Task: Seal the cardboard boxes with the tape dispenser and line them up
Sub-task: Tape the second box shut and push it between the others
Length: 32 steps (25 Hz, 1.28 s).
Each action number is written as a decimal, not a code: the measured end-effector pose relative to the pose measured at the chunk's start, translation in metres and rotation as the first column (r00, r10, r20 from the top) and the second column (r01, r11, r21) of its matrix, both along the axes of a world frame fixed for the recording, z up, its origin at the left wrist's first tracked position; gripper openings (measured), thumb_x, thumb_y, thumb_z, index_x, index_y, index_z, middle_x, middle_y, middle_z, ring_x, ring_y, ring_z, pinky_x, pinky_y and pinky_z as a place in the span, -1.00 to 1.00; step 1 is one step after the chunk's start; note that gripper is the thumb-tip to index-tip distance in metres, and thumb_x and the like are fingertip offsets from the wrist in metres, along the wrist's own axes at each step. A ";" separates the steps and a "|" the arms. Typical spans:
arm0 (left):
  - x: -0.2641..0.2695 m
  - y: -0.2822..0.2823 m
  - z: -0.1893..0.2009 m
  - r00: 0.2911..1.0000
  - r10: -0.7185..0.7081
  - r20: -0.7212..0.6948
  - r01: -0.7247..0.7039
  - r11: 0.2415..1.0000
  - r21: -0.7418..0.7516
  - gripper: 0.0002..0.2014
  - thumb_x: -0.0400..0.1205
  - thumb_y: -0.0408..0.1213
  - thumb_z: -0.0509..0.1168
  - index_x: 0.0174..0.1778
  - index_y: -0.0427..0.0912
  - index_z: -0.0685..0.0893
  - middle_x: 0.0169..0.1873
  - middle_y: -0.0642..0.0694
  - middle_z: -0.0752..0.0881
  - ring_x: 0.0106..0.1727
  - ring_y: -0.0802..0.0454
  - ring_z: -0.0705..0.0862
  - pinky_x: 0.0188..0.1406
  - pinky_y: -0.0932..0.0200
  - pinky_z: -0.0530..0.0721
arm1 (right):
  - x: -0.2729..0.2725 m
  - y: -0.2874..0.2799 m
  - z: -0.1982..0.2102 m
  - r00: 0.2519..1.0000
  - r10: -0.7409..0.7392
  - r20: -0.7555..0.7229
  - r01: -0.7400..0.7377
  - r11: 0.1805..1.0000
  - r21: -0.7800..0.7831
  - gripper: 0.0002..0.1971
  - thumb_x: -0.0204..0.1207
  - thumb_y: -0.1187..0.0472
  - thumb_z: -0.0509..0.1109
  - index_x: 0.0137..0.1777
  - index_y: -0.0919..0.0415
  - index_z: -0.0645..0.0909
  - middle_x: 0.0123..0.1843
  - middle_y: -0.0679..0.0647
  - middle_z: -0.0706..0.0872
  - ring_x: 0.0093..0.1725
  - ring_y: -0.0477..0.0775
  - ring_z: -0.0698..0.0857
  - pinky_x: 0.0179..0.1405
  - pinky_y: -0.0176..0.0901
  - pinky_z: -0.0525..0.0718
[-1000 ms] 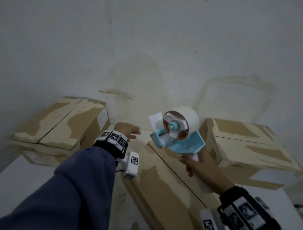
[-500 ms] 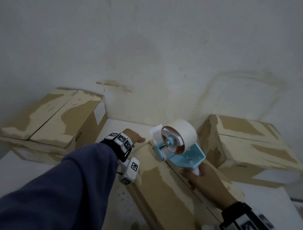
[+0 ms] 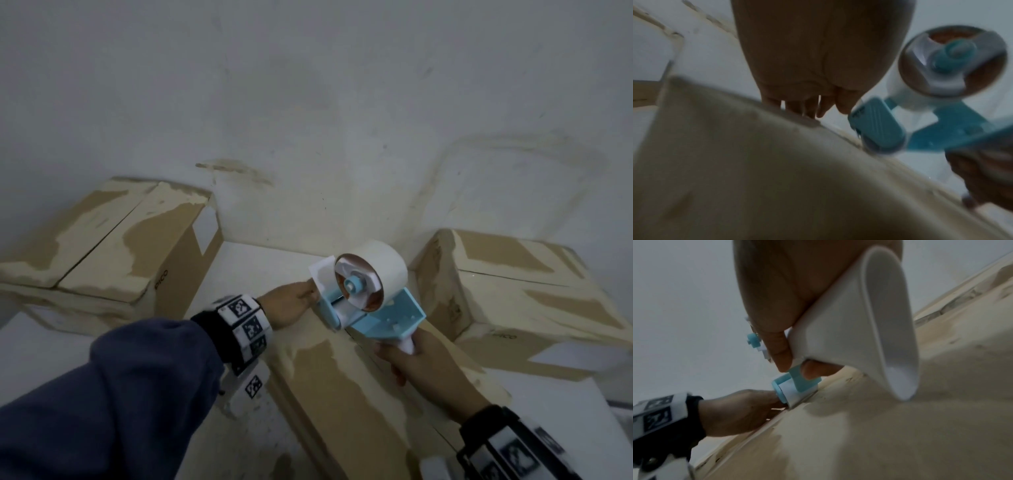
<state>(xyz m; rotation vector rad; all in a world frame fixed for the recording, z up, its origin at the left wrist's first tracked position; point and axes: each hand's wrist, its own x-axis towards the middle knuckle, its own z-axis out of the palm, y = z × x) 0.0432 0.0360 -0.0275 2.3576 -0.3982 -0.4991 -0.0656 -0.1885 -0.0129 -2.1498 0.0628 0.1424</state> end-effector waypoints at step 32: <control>0.050 0.049 -0.035 0.956 0.246 0.161 -0.277 0.936 0.216 -0.51 0.69 0.19 -0.14 0.53 0.25 0.34 0.43 -0.18 0.54 0.33 -0.22 0.56 0.32 0.03 0.43 | -0.004 -0.010 -0.001 0.996 0.079 -0.044 -0.083 0.993 -0.086 -0.90 0.47 0.20 0.40 -0.24 -0.01 0.60 -0.45 -0.19 0.67 -0.43 -0.33 0.60 -0.39 -0.33 0.47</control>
